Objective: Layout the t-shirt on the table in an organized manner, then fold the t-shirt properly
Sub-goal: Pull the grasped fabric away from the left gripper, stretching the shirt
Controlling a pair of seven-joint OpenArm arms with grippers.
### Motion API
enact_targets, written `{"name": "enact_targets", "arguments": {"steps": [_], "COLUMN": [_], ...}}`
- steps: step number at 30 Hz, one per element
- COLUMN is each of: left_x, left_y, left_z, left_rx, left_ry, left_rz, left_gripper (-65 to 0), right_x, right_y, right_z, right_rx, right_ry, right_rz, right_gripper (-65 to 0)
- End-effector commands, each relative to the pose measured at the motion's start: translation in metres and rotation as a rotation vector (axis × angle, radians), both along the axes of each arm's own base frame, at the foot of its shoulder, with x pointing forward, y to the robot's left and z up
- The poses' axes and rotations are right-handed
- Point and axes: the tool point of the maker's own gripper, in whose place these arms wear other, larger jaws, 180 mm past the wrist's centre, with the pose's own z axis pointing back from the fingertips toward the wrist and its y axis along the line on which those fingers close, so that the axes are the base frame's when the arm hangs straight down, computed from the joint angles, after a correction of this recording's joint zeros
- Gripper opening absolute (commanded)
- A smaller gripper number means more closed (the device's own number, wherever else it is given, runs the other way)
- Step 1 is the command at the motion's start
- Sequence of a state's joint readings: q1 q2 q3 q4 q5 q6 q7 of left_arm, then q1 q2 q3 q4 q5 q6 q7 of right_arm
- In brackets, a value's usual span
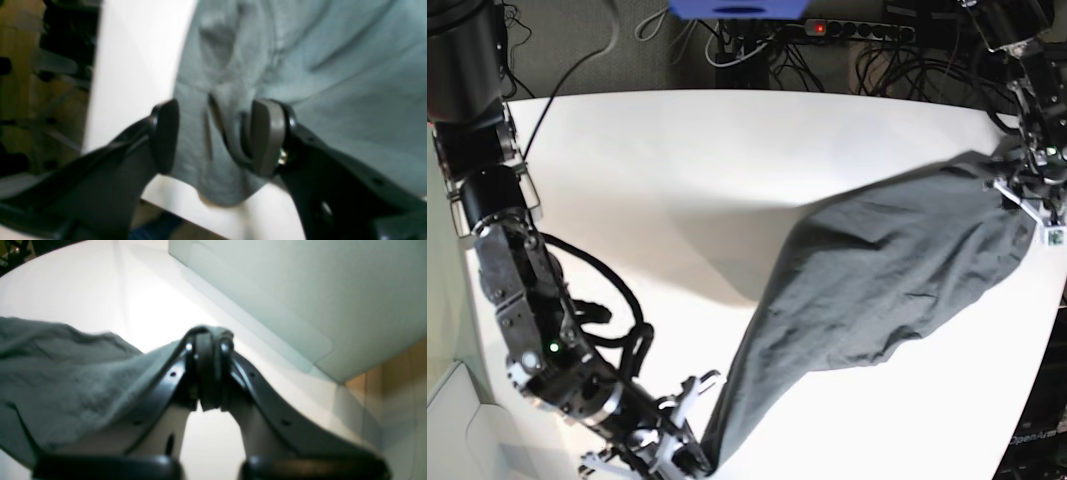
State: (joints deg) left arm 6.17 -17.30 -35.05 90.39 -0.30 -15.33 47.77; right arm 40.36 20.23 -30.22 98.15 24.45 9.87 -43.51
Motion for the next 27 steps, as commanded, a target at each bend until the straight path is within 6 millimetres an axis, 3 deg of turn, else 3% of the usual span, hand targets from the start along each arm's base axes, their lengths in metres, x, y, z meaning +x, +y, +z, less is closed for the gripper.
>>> {"name": "enact_targets", "arguments": {"steps": [1, 4, 9, 14, 17, 20, 24, 27], "left_x": [0.013, 0.017, 0.022, 0.030, 0.038, 0.047, 0.049, 0.048], "left_y": [0.005, -0.004, -0.013, -0.023, -0.024, -0.026, -0.025, -0.028], "left_z": [0.029, 0.049, 0.082, 0.092, 0.068, 0.042, 0.019, 0.005], "left_rx": [0.050, 0.071, 0.108, 0.092, 0.024, -0.052, -0.091, -0.110], "left_ry": [-0.079, -0.111, -0.161, -0.204, -0.175, -0.140, -0.130, -0.116], "left_rz": [-0.016, -0.029, -0.046, -0.046, -0.023, 0.007, 0.013, 0.016], "left_gripper": [-31.6, -31.6, -31.6, -31.6, -31.6, -31.6, -31.6, -31.6], "right_x": [-0.001, -0.009, -0.022, -0.052, -0.079, -0.087, -0.083, -0.061], "right_y": [0.003, 0.014, 0.056, 0.106, 0.138, 0.151, 0.153, 0.147], "right_z": [0.035, 0.044, 0.053, 0.048, 0.050, 0.054, 0.069, 0.075], "right_rx": [0.036, 0.052, 0.128, 0.115, 0.108, 0.119, 0.120, 0.118], "right_ry": [-0.098, -0.122, -0.114, -0.076, -0.082, -0.085, -0.122, -0.116], "right_rz": [0.020, 0.050, 0.127, 0.244, 0.338, 0.370, 0.372, 0.328], "right_gripper": [-65.0, -65.0, -65.0, -65.0, -65.0, -65.0, -65.0, -65.0]}}
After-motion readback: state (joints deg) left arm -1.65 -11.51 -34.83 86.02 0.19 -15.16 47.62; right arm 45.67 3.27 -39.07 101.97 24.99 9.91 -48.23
